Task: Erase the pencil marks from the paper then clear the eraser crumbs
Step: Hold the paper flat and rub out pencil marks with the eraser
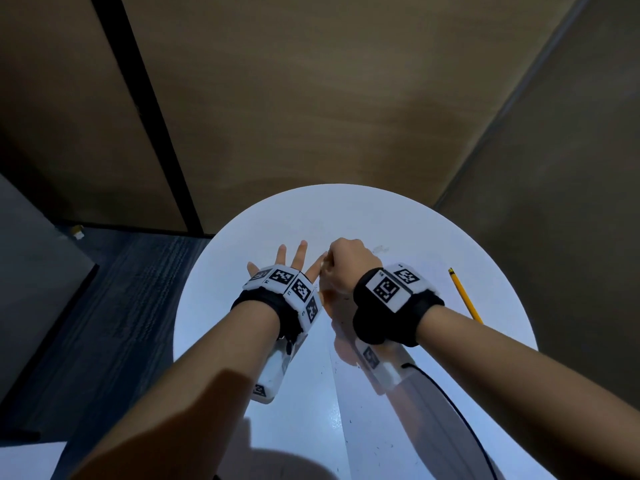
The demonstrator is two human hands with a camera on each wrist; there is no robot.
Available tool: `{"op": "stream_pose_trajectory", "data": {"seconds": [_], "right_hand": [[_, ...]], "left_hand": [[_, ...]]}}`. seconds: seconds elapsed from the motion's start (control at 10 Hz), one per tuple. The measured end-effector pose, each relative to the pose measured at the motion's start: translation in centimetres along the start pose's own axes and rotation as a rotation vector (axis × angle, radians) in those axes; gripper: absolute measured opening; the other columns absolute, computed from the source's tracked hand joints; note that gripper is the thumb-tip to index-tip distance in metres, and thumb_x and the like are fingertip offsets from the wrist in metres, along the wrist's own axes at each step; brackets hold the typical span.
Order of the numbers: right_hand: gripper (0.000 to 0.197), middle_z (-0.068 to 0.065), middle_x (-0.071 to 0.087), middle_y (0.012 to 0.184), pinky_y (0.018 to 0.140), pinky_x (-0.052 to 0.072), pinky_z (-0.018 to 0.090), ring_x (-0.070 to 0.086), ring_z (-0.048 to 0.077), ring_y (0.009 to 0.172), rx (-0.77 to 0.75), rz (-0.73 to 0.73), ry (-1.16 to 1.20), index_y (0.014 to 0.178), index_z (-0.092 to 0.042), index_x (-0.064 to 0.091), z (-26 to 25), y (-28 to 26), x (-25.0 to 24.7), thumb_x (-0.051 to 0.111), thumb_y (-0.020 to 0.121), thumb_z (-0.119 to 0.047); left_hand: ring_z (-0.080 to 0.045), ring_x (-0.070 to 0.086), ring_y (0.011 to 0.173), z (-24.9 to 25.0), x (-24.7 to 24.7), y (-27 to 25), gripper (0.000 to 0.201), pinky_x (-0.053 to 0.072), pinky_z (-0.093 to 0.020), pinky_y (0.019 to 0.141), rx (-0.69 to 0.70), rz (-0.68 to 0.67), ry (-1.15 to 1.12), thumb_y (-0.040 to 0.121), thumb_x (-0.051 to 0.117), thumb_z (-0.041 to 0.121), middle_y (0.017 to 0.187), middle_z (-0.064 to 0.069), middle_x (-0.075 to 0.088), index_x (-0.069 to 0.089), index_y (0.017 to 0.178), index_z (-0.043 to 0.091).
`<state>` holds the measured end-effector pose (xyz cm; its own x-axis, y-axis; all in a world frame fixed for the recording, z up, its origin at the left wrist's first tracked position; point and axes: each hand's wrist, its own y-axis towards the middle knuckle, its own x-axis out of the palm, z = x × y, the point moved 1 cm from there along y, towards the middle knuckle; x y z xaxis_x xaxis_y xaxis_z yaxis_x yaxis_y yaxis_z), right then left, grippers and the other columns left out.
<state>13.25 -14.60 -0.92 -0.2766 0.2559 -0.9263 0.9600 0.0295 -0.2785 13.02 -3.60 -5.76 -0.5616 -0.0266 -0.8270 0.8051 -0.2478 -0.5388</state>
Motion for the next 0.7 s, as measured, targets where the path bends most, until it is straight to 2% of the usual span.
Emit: {"op": "stream_pose_trajectory", "data": {"seconds": [0.1, 0.2, 0.3, 0.4, 0.5, 0.6, 0.7], "right_hand": [[0.010, 0.011, 0.061, 0.097, 0.069, 0.047, 0.031, 0.055, 0.027, 0.078, -0.002, -0.030, 0.005, 0.088, -0.010, 0.055, 0.0, 0.1, -0.2, 0.052, 0.091, -0.019], [0.008, 0.011, 0.058, 0.092, 0.065, 0.044, 0.030, 0.054, 0.027, 0.075, 0.019, -0.006, -0.021, 0.085, -0.009, 0.052, -0.1, 0.4, -0.5, 0.054, 0.089, -0.016], [0.010, 0.011, 0.059, 0.091, 0.065, 0.043, 0.030, 0.056, 0.027, 0.077, 0.024, -0.041, 0.006, 0.084, -0.009, 0.052, 0.1, 0.3, -0.2, 0.054, 0.090, -0.017], [0.017, 0.010, 0.063, 0.101, 0.069, 0.044, 0.029, 0.061, 0.027, 0.088, 0.030, -0.031, -0.009, 0.097, -0.008, 0.059, 0.9, 0.5, -0.9, 0.051, 0.093, -0.023], [0.021, 0.011, 0.063, 0.105, 0.071, 0.046, 0.031, 0.061, 0.028, 0.092, 0.064, 0.003, 0.022, 0.103, -0.007, 0.060, 1.6, 0.7, -1.4, 0.051, 0.093, -0.023], [0.021, 0.013, 0.066, 0.101, 0.067, 0.043, 0.028, 0.060, 0.025, 0.085, 0.038, -0.043, 0.095, 0.097, -0.004, 0.062, 1.5, 0.5, -0.7, 0.055, 0.091, -0.022], [0.020, 0.012, 0.066, 0.099, 0.065, 0.042, 0.027, 0.060, 0.025, 0.084, 0.088, -0.020, 0.135, 0.096, -0.004, 0.062, 1.6, 0.8, -0.6, 0.057, 0.088, -0.022]], "left_hand": [[-0.036, -0.019, 0.143, -0.3, -0.1, -0.7, 0.063, 0.005, -0.072, 0.105, 0.035, -0.007, 0.137, 0.098, 0.031, 0.044, 0.155, 0.000, -0.028, -0.007, 0.149, 0.043], [-0.035, -0.021, 0.142, -0.2, -0.4, -1.0, 0.065, 0.005, -0.073, 0.104, 0.032, -0.020, 0.159, 0.098, 0.033, 0.046, 0.154, 0.001, -0.029, -0.008, 0.148, 0.043], [-0.034, -0.022, 0.142, 0.0, -0.3, -0.8, 0.067, 0.000, -0.074, 0.104, 0.039, -0.001, 0.078, 0.098, 0.035, 0.044, 0.155, 0.001, -0.028, -0.009, 0.148, 0.043], [-0.034, -0.020, 0.143, -0.1, -0.2, -1.0, 0.064, 0.005, -0.073, 0.104, 0.059, -0.005, 0.145, 0.095, 0.023, 0.058, 0.154, 0.002, -0.029, -0.014, 0.146, 0.046], [-0.027, -0.019, 0.144, 0.1, -0.5, -1.3, 0.068, 0.002, -0.069, 0.108, 0.030, 0.021, 0.062, 0.090, 0.017, 0.070, 0.155, 0.007, -0.027, -0.018, 0.143, 0.047], [-0.027, -0.018, 0.144, 0.0, -0.5, -1.4, 0.066, 0.003, -0.068, 0.108, 0.049, 0.031, 0.063, 0.092, 0.017, 0.067, 0.155, 0.006, -0.025, -0.017, 0.144, 0.046], [-0.027, -0.018, 0.144, -0.1, -0.3, -1.2, 0.066, 0.003, -0.068, 0.108, 0.047, 0.028, 0.037, 0.091, 0.017, 0.068, 0.155, 0.007, -0.025, -0.017, 0.144, 0.047]]}}
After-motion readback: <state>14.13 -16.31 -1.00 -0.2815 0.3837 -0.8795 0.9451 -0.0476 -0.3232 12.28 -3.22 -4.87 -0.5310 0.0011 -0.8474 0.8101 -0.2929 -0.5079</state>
